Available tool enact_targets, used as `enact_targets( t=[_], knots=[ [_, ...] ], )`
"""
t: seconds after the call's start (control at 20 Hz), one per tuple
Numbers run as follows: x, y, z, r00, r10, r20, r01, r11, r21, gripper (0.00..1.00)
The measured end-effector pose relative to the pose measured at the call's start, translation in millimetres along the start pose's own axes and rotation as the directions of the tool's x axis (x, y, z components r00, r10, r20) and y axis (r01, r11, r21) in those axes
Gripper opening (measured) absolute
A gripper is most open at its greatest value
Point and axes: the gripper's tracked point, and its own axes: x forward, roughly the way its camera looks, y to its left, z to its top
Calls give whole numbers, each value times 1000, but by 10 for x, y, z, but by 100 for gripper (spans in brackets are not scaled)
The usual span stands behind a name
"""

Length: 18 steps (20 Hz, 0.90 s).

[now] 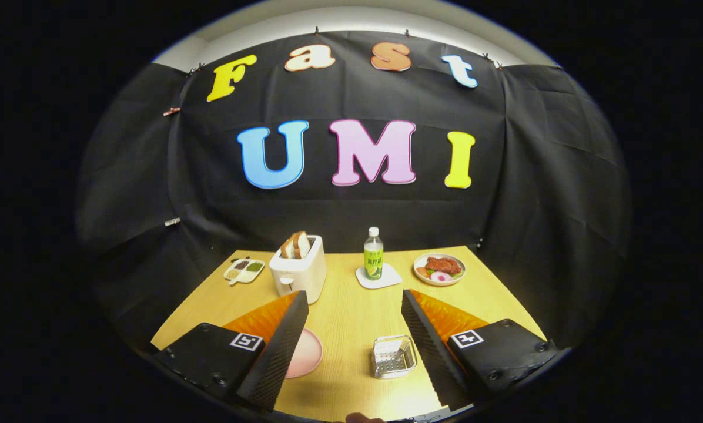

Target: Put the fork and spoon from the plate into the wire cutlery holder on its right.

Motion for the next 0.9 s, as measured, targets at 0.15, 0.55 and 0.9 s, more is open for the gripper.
enact_targets(
  t=[0.15, 0.55, 0.9],
  knots=[
    [168, 286, -281, 994, 58, -95, -61, 998, -19, 100],
    [546, 986, -1372, 874, 176, -453, -220, 974, -45, 100],
    [906, 1242, -2171, 743, 163, -649, -256, 965, -51, 100]
  ],
)
